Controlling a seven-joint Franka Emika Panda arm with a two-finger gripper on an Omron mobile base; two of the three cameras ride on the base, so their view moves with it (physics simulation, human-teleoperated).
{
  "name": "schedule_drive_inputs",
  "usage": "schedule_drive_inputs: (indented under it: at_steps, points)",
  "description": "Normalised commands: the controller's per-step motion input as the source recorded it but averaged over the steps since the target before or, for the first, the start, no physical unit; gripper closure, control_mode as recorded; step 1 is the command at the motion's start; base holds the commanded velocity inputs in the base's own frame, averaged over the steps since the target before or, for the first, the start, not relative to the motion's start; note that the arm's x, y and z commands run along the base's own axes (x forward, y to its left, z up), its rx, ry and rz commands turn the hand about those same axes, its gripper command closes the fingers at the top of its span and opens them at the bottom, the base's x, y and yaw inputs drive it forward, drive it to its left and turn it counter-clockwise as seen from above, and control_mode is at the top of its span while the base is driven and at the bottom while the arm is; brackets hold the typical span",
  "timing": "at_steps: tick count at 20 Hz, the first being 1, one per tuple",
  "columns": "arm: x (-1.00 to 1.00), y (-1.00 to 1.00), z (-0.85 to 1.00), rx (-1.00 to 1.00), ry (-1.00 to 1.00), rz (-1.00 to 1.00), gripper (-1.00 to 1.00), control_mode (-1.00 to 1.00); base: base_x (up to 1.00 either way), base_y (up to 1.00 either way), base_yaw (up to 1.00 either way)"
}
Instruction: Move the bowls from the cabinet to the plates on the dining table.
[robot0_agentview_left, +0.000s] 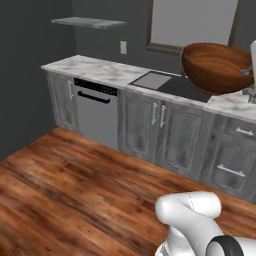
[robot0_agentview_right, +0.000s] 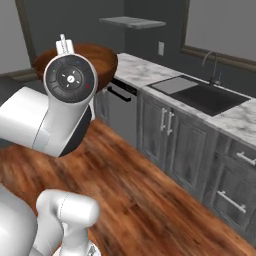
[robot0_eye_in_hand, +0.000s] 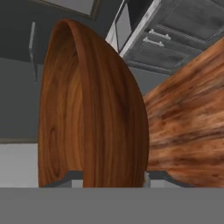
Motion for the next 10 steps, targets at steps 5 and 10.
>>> schedule_drive_inputs:
  at_steps: [5, 10]
  points:
    - [0.0, 0.0, 0.0, 0.0, 0.0, 0.0, 1.0, 1.0, 0.61, -0.32, 0.0]
    - [0.0, 0.0, 0.0, 0.0, 0.0, 0.0, 1.0, 1.0, 0.61, -0.36, 0.0]
